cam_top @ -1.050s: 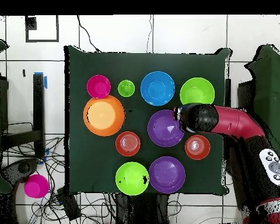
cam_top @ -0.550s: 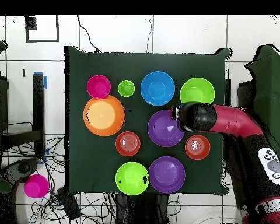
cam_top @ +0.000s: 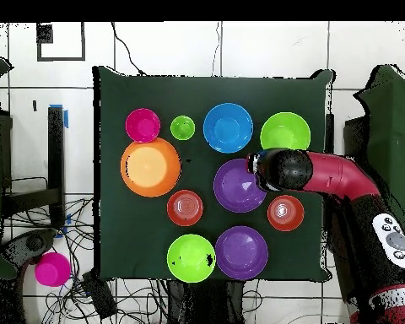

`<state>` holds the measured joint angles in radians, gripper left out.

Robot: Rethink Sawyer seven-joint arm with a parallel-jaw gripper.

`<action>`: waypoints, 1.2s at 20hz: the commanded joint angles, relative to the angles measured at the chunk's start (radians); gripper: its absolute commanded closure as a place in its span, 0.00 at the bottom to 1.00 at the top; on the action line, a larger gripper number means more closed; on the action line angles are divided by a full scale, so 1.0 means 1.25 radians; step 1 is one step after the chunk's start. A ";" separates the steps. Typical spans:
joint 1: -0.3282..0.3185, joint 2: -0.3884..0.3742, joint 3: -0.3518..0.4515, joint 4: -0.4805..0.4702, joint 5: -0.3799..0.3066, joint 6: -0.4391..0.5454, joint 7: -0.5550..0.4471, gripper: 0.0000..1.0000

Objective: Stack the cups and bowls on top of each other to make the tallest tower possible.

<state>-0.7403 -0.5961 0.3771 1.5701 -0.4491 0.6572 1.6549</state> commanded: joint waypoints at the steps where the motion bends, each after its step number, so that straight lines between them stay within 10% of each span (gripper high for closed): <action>1: 0.003 0.040 0.053 -0.001 -0.024 0.005 -0.078 0.00; 24: 0.049 0.109 0.045 -0.214 -0.050 0.125 -0.153 0.00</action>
<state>-0.7280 -0.5348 0.3775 1.4682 -0.4493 0.6667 1.6549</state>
